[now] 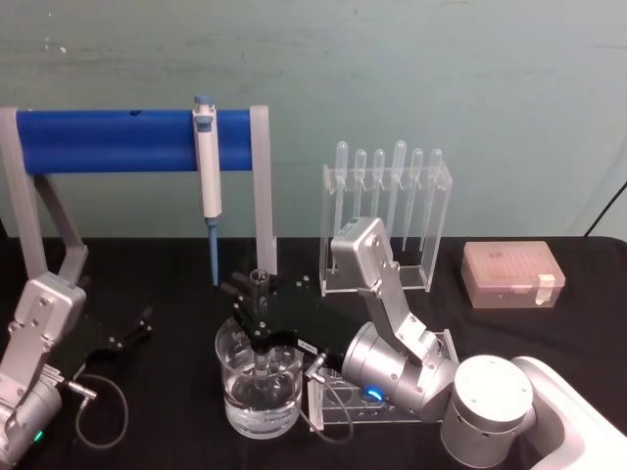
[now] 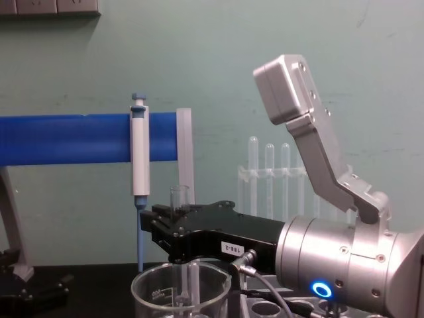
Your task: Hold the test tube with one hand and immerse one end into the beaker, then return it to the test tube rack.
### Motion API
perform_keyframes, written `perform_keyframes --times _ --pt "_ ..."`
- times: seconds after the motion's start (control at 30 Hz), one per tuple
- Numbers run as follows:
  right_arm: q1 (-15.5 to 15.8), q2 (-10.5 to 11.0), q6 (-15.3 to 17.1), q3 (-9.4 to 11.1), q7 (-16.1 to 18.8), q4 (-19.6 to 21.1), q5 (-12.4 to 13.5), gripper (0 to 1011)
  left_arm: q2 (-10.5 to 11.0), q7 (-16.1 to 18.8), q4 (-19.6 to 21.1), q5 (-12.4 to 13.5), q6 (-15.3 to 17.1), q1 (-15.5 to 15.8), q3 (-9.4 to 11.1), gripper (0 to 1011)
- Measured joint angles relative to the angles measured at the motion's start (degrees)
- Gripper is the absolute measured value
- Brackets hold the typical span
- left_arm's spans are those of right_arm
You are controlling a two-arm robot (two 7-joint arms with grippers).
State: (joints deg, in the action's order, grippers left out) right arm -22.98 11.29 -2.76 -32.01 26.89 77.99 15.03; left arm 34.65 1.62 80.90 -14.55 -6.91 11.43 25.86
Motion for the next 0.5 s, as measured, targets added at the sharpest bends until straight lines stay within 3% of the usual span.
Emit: perform_keyframes --times 0.5 --pt "0.2 0.1 0.6 0.0 0.0 0.4 0.0 134 0.0 0.0 0.0 0.0 0.0 0.0 0.0 1000"
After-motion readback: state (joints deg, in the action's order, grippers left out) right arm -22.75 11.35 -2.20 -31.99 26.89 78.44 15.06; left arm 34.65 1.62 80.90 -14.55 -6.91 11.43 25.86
